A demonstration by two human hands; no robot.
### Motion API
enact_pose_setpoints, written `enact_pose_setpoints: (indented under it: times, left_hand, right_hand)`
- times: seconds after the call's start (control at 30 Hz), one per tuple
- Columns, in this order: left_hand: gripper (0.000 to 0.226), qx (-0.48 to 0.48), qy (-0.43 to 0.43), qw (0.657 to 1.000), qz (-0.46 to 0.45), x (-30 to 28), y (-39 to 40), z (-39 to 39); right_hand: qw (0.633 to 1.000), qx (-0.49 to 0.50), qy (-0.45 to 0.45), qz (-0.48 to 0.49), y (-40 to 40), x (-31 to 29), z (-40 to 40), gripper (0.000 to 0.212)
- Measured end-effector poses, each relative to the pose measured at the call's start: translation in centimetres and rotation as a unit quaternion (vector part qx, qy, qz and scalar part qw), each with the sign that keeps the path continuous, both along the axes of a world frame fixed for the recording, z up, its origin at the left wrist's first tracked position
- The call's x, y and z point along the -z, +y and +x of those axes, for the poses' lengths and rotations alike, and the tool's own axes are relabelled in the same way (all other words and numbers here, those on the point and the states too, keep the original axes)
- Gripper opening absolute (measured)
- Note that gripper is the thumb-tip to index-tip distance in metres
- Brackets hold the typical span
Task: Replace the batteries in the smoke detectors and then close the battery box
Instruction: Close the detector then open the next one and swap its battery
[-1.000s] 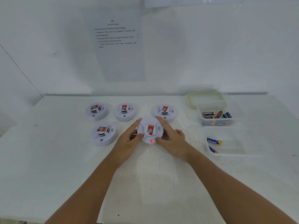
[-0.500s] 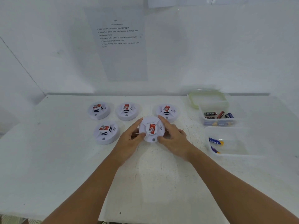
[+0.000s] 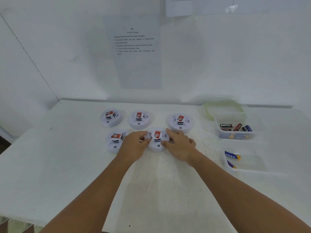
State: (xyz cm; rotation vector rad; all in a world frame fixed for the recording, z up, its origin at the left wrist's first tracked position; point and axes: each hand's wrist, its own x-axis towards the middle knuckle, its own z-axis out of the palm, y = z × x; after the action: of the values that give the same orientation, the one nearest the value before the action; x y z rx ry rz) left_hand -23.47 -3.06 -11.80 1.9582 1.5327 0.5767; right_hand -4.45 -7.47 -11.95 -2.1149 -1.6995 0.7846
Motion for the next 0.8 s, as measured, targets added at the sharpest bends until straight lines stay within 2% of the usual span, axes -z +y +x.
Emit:
enact_pose_setpoints:
  times: [0.07,0.13,0.23,0.27,0.37,0.43,0.5,0.6,0.67,0.7,0.77,0.8]
  left_hand:
    - [0.042,-0.002,0.008,1.0,0.008,-0.3,-0.4,-0.1]
    - [0.042,-0.009,0.019,0.999,0.035,-0.8,-0.7,-1.0]
    - [0.05,-0.012,0.08,0.989,0.12,-2.6,-0.4,-3.6]
    - [0.059,-0.008,0.12,0.986,0.115,-3.3,0.0,-4.6]
    - [0.093,0.041,0.241,0.97,0.003,-5.1,1.7,-6.8]
    - [0.108,0.089,0.307,0.945,-0.068,-5.6,2.9,-7.4]
    - [0.112,0.12,0.35,0.924,-0.101,-5.5,4.0,-7.6]
    - [0.107,0.133,0.373,0.913,-0.098,-5.3,4.8,-7.7]
    - [0.104,0.127,0.348,0.925,-0.084,-5.5,5.0,-8.0]
    - [0.103,0.113,0.3,0.944,-0.077,-5.6,5.1,-8.4]
    - [0.098,0.068,0.113,0.99,-0.045,-6.0,4.7,-9.3]
    - [0.094,0.044,0.001,0.999,-0.016,-6.3,4.5,-9.7]
  right_hand:
    - [1.0,0.014,-0.018,0.015,-0.2,-0.1,-0.2,0.064]
    - [0.996,0.028,-0.037,0.08,-0.6,-0.4,-0.8,0.058]
    - [0.983,-0.016,0.038,0.179,-0.6,-1.5,-2.7,0.047]
    - [0.979,-0.039,0.071,0.186,-0.4,-2.0,-3.5,0.044]
    - [0.976,-0.092,0.123,0.156,0.8,-3.6,-6.3,0.042]
    - [0.978,-0.104,0.139,0.116,1.6,-4.5,-7.8,0.043]
    - [0.979,-0.102,0.158,0.078,2.4,-4.8,-8.7,0.045]
    - [0.978,-0.088,0.184,0.045,3.0,-5.0,-9.5,0.045]
    - [0.975,-0.071,0.205,0.047,3.3,-5.0,-9.6,0.044]
    - [0.972,-0.058,0.222,0.052,3.4,-5.1,-9.8,0.043]
    - [0.957,-0.024,0.286,0.053,3.7,-5.4,-10.1,0.04]
    - [0.944,-0.005,0.327,0.04,3.9,-5.7,-10.3,0.038]
